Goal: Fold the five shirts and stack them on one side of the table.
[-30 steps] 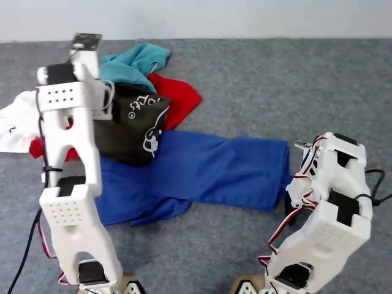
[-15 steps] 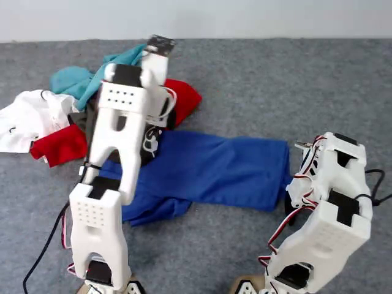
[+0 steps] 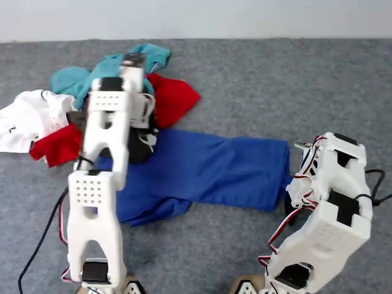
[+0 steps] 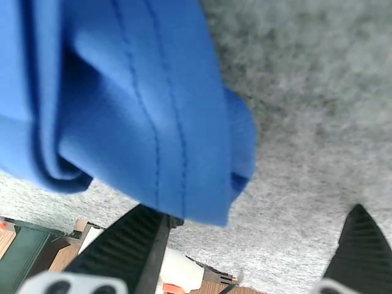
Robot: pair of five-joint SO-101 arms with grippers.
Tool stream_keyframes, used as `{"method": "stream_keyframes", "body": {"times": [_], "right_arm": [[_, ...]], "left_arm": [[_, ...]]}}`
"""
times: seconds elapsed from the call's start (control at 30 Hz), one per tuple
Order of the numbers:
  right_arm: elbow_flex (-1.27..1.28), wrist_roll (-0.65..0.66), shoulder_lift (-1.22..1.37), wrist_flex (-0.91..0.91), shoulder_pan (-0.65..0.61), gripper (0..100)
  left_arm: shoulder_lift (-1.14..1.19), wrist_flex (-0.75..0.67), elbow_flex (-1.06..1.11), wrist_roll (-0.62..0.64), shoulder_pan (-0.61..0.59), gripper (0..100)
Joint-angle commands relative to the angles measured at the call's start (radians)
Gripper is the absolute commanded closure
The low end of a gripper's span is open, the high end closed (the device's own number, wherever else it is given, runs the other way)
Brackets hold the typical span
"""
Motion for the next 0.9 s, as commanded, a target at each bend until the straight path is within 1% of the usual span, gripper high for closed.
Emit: {"method": "stream_keyframes", "body": {"times": [0.0,0.13,0.2,0.3,0.37,0.43,0.57,0.7,0.8,0.87], "right_arm": [[0.008,0.009,-0.038,-0.002,-0.004,60.4],[0.008,0.009,-0.038,-0.002,-0.007,60.4],[0.008,0.009,-0.039,-0.001,-0.028,60.4],[0.005,0.006,-0.047,0.001,-0.094,60.4],[0.0,0.005,-0.047,0.008,-0.159,60.4],[0.0,0.003,-0.048,0.012,-0.234,60.4],[-0.049,0.003,-0.048,0.019,-0.38,60.4],[-0.183,0.005,-0.048,0.114,-0.473,60.4],[-0.288,0.008,-0.044,0.188,-0.487,60.4],[-0.319,0.005,-0.039,0.206,-0.486,60.4]], "left_arm": [[0.028,-0.018,-0.077,0.051,-0.146,80],[0.061,-0.017,-0.133,0.058,-0.255,80],[0.068,-0.014,-0.148,0.058,-0.299,80],[0.071,0.002,-0.174,0.058,-0.345,80],[0.069,0.017,-0.196,0.058,-0.365,80],[0.063,0.061,-0.226,0.058,-0.368,80],[0.061,0.224,-0.389,0.058,-0.322,80],[0.029,0.227,-0.464,0.061,-0.25,80],[-0.031,0.227,-0.464,0.061,-0.187,80],[-0.078,0.227,-0.435,0.061,-0.14,80]]}}
